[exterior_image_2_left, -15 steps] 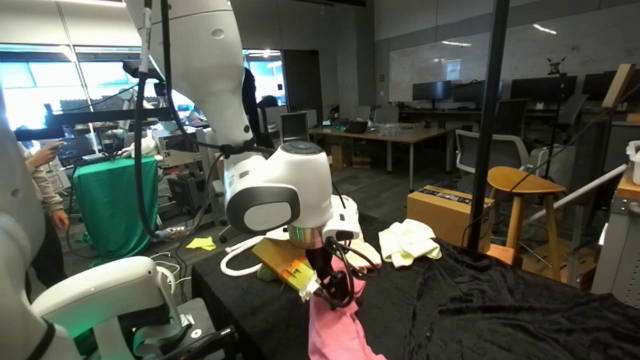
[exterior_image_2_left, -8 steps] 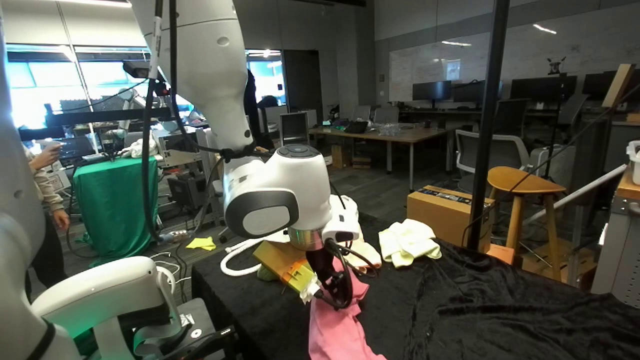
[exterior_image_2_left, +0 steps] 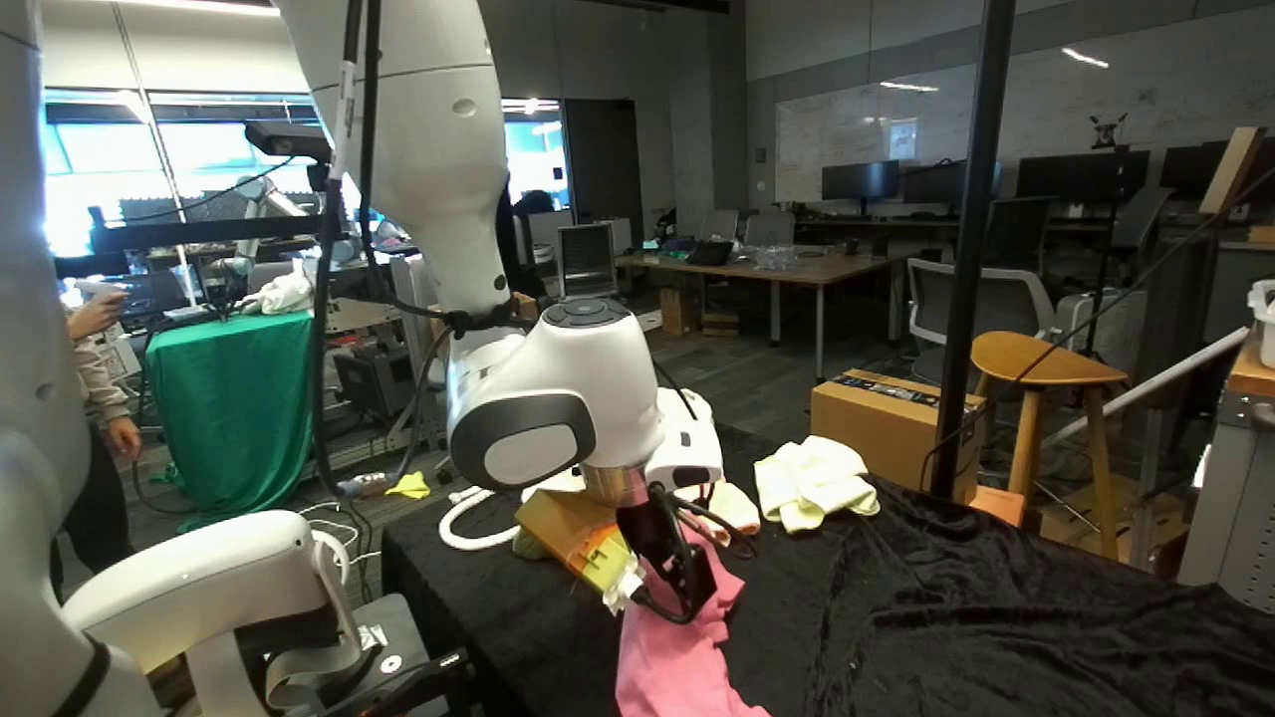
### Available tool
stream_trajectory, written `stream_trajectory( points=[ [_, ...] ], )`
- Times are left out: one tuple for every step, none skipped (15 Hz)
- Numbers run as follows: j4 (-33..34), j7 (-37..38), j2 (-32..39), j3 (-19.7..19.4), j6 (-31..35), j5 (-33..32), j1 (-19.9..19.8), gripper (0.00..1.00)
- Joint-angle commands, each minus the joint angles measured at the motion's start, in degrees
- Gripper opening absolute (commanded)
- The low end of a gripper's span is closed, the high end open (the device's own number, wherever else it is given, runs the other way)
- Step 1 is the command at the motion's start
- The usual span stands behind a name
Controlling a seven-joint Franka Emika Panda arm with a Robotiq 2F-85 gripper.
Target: Move all the clothes, the orange object and put together on the left side of the table
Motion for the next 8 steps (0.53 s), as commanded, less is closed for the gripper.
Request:
stream_trajectory(
  points=[
    [0.82, 0.46, 1.95, -1.34, 3.29, 0.14, 1.15, 0.99],
    [0.92, 0.44, 2.11, -1.68, 3.30, 0.16, 1.26, 0.75],
    [1.02, 0.36, 2.01, -1.60, 2.89, 0.17, 0.97, 0.74],
    [1.09, 0.22, 1.93, -1.61, 2.41, 0.08, 0.75, 0.71],
    [1.09, 0.11, 1.70, -1.76, 1.90, 0.00, 0.66, 0.63],
    [1.17, 0.12, 1.50, -1.89, 1.34, 0.00, 0.53, 0.53],
    [1.16, 0.02, 1.29, -1.98, 0.90, -0.08, 0.45, 0.45],
    [1.06, -0.08, 0.97, -2.31, 0.25, -0.17, 0.57, 0.37]
  ],
)
